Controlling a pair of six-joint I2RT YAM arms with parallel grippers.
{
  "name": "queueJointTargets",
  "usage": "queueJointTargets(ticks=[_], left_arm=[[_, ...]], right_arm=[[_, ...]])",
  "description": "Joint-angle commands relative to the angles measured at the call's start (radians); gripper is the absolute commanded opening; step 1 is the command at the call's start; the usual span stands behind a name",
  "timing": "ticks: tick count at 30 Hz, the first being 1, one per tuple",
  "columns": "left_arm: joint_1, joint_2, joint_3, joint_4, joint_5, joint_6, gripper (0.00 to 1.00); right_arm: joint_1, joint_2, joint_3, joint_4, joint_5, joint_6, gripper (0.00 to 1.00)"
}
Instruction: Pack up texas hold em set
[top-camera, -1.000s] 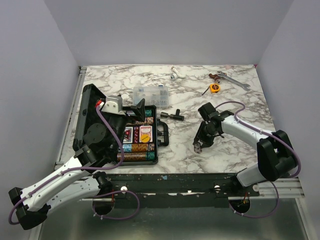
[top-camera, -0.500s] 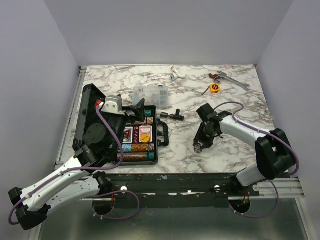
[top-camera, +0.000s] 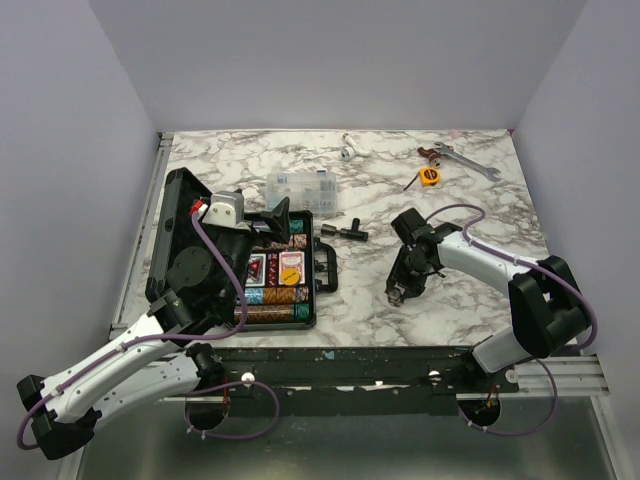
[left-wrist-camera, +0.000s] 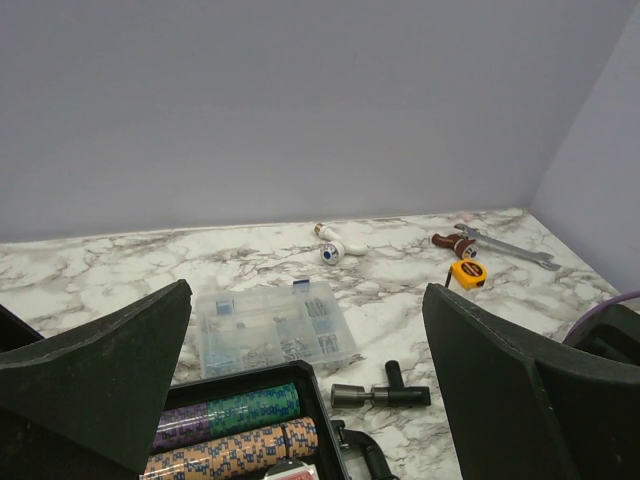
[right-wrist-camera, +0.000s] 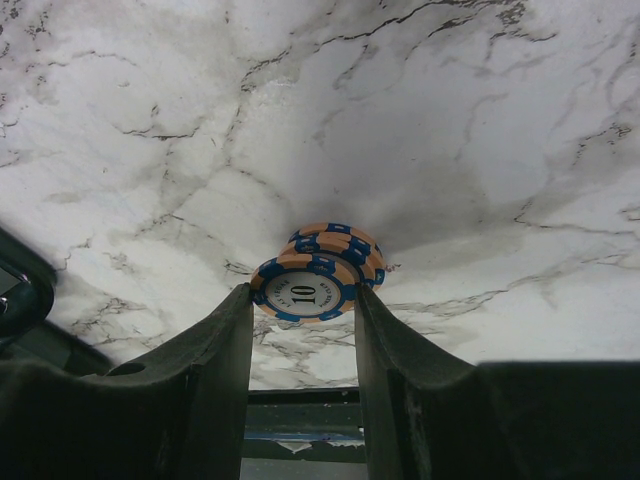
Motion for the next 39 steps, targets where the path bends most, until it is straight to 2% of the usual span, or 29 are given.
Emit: queueJointTargets(ticks=[1, 8, 15, 23, 27, 39], left_arm=[[-0.004, -0.009, 0.035, -0.001, 0.019, -0.007, 0.98], [-0.004, -0.011, 0.035, -0.004, 0.023, -0.009, 0.98], [-0.004, -0.010, 0.035, -0.004, 0.023, -0.011, 0.98], [-0.004, -0.008, 0.038, -0.010, 0.027, -0.019, 0.98], [-0.004, -0.009, 0.038, -0.010, 0.024, -0.018, 0.98], [-0.004, -0.014, 0.038, -0.007, 0.021, -0.012, 0.98]], right_arm=[[0.011, 0.011, -0.005, -0.015, 0.027, 0.016, 0.42], [0.011, 0.000, -0.005, -0.024, 0.032, 0.017, 0.43], [0.010, 0.006, -0.010, -0.023, 0.025, 0.019, 0.49], [0.011, 0.005, -0.007, -0.023, 0.022, 0.017, 0.67], [0.011, 0.019, -0.019, -0.002, 0.004, 0.028, 0.72], [0.010, 0.079, -0.022, 0.020, 0.012, 0.066, 0.71]])
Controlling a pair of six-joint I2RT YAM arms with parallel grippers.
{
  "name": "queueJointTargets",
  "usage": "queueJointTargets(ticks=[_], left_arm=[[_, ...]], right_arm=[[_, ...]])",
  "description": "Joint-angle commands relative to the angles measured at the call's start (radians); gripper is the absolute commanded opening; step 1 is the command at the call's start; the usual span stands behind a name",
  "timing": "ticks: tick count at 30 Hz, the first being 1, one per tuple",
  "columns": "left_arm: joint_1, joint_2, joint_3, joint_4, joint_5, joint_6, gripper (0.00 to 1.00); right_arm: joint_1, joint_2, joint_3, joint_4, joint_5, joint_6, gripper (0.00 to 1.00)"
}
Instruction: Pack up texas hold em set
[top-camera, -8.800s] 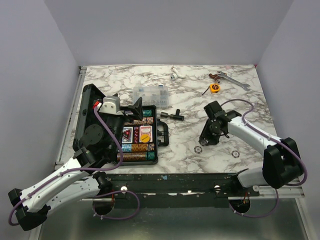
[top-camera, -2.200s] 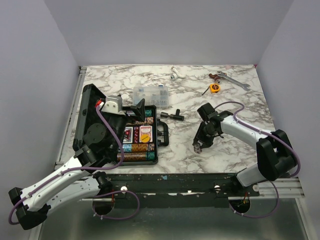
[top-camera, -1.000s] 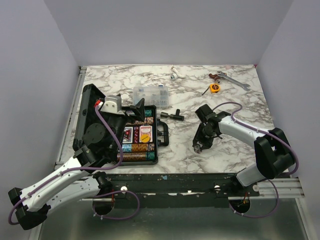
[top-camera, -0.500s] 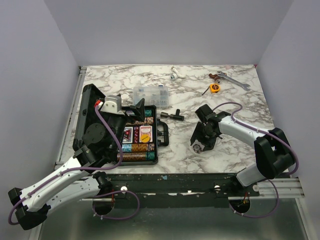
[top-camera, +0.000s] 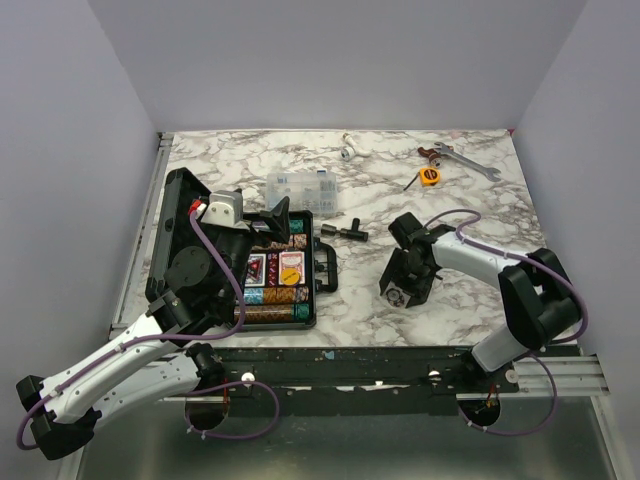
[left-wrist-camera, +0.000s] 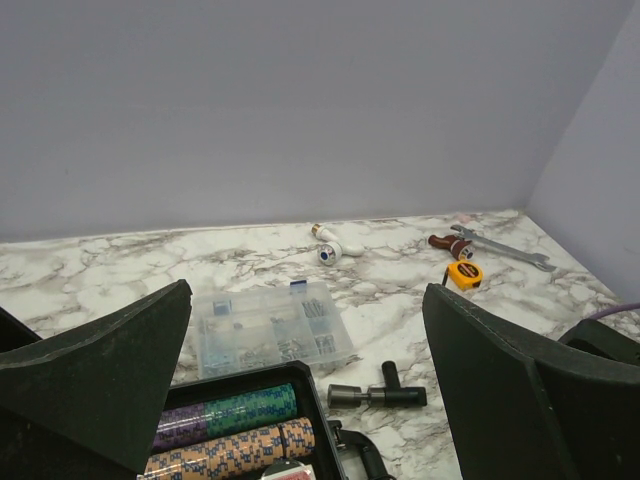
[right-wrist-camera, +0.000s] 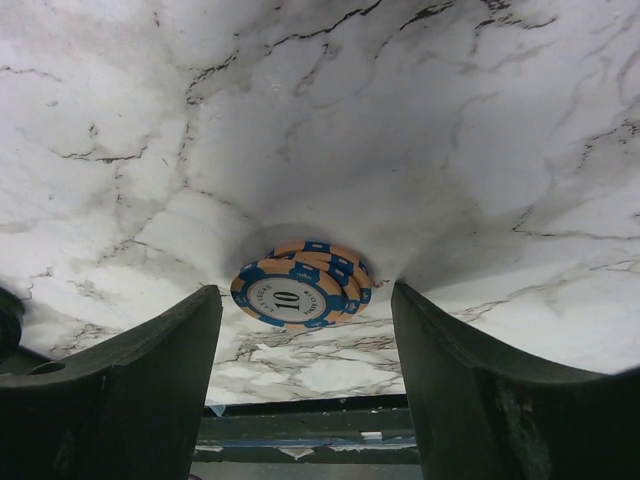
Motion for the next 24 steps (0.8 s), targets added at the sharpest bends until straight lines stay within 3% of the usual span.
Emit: queueJointTargets(ticks=[1, 9, 24], left_arm=[[-0.004, -0.012, 0.028, 0.003, 0.018, -0.004, 0.98], [-0.004, -0.013, 0.028, 0.006, 0.015, -0.001, 0.98], [-0.004, -0.020, 0.027, 0.008, 0.015, -0.001, 0.98]], right_arm=[[0.007, 0.030, -0.003, 0.004, 0.020, 0.034, 0.70], [0.007, 0.091, 0.038, -0.006, 0.037, 0.038, 0.59], [0.016, 0.135, 0.078, 0.009, 0.022, 0.046, 0.55]])
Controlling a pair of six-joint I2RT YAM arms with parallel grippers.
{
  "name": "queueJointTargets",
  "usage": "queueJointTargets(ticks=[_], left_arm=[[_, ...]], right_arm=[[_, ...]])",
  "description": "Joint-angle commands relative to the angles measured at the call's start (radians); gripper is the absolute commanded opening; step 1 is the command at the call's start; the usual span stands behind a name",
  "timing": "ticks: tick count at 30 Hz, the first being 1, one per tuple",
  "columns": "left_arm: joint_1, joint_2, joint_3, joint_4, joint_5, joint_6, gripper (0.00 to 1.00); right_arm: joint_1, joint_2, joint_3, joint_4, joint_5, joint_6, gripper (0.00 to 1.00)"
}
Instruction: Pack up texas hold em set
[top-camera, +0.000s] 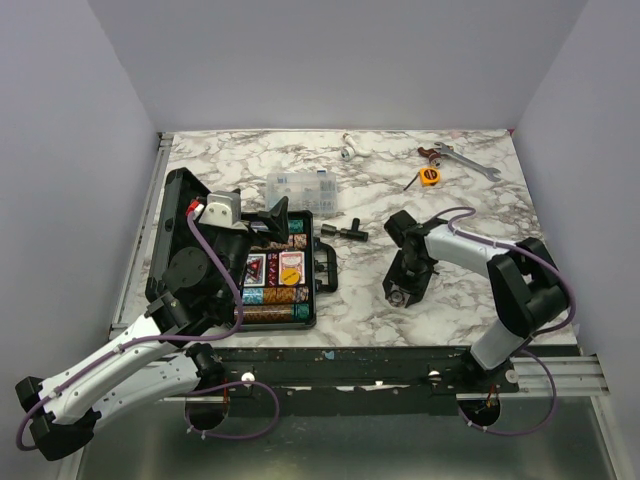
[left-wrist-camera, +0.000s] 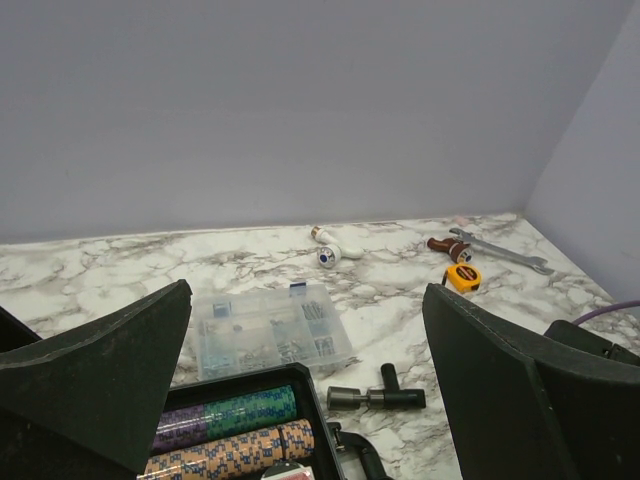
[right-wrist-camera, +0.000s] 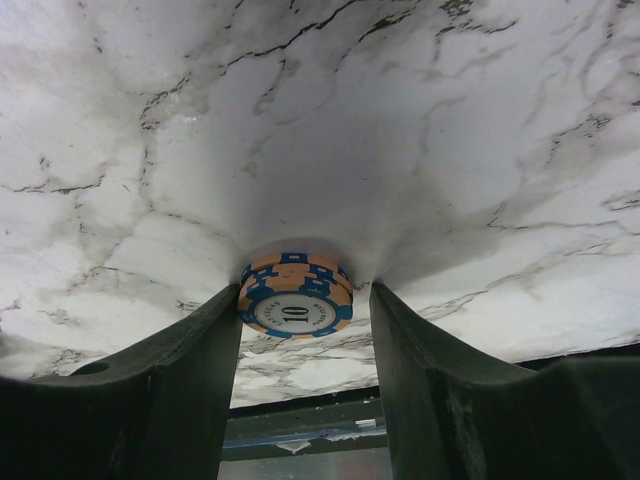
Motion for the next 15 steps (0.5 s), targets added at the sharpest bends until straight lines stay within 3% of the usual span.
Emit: queueJointTargets(ticks=[1, 15], left_arm=[[-0.004, -0.011, 0.027, 0.008, 0.015, -0.002, 0.99], [-0.004, -0.026, 0.028, 0.008, 0.013, 0.002, 0.98]], right_arm=[[0.017, 0.056, 0.013, 0.092, 0.006, 0.030, 0.54], [0.033, 0.076, 0.009, 0.111, 0.020, 0.038, 0.38]])
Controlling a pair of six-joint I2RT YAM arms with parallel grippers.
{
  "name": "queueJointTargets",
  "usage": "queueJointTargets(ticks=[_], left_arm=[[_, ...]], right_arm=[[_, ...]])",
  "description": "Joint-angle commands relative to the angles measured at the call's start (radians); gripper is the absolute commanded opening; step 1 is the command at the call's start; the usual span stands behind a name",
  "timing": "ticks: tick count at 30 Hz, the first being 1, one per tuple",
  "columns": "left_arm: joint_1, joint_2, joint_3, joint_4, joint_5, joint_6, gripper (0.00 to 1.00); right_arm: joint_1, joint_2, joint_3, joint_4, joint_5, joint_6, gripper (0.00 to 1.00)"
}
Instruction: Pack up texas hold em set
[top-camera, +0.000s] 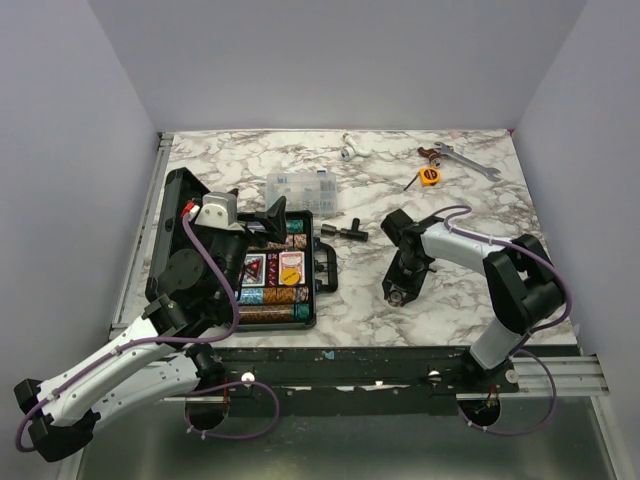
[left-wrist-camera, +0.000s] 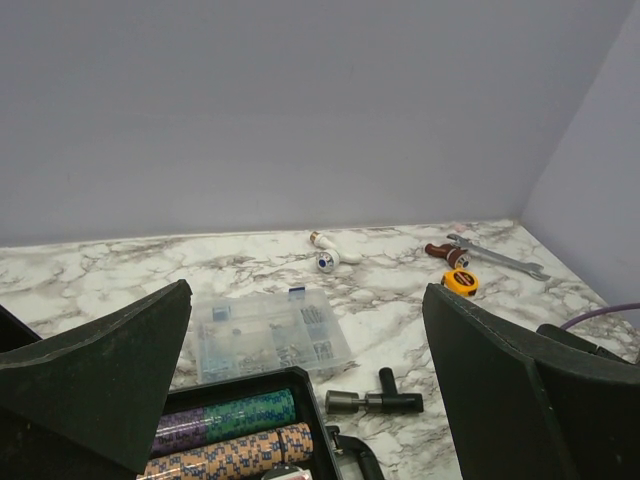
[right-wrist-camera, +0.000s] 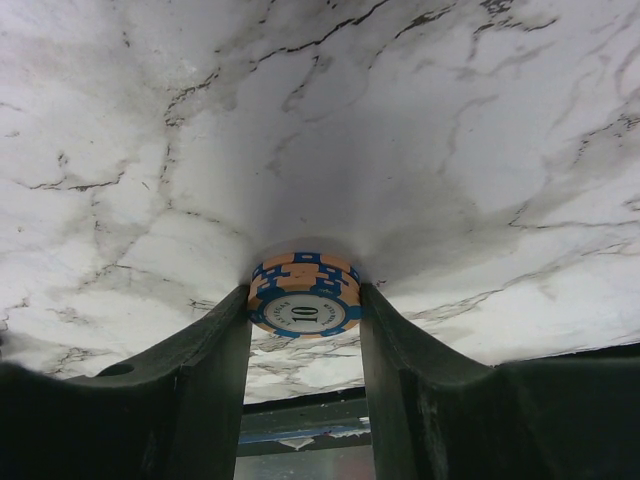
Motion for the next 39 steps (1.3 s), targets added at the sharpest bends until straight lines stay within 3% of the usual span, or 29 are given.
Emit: queueJointTargets(ticks=[1, 5, 14, 29, 32, 36, 39], left_arm=[[-0.004, -0.013, 0.028, 0.008, 0.013, 0.001, 0.98], [-0.004, -0.011, 0.028, 0.008, 0.014, -0.002, 0.99], [-0.004, -0.007, 0.028, 0.005, 0.017, -0.004, 0.98], [-0.004, -0.007, 0.027, 0.009, 0.011, 0.002, 0.98], [-0.004, -0.007, 0.027, 0.010, 0.010, 0.003, 0.98], [-0.004, -0.003, 0.025, 0.014, 0.008, 0.006, 0.99], [-0.004, 0.006, 0.024, 0.013, 0.010, 0.003, 0.98]], right_arm=[[0.020, 0.041, -0.030, 0.130, 0.021, 0.039, 0.37], [0.020, 0.044, -0.036, 0.124, 0.023, 0.030, 0.37], [0.019, 0.054, -0.018, 0.080, 0.062, -0.004, 0.52], [0.020, 0.166, 0.013, 0.052, 0.049, -0.052, 0.47], [0.019, 0.179, 0.016, 0.061, 0.057, -0.059, 0.40], [0.020, 0.189, 0.038, 0.054, 0.061, -0.078, 0.01], [0.020, 0.190, 0.064, 0.016, 0.064, -0.075, 0.01]])
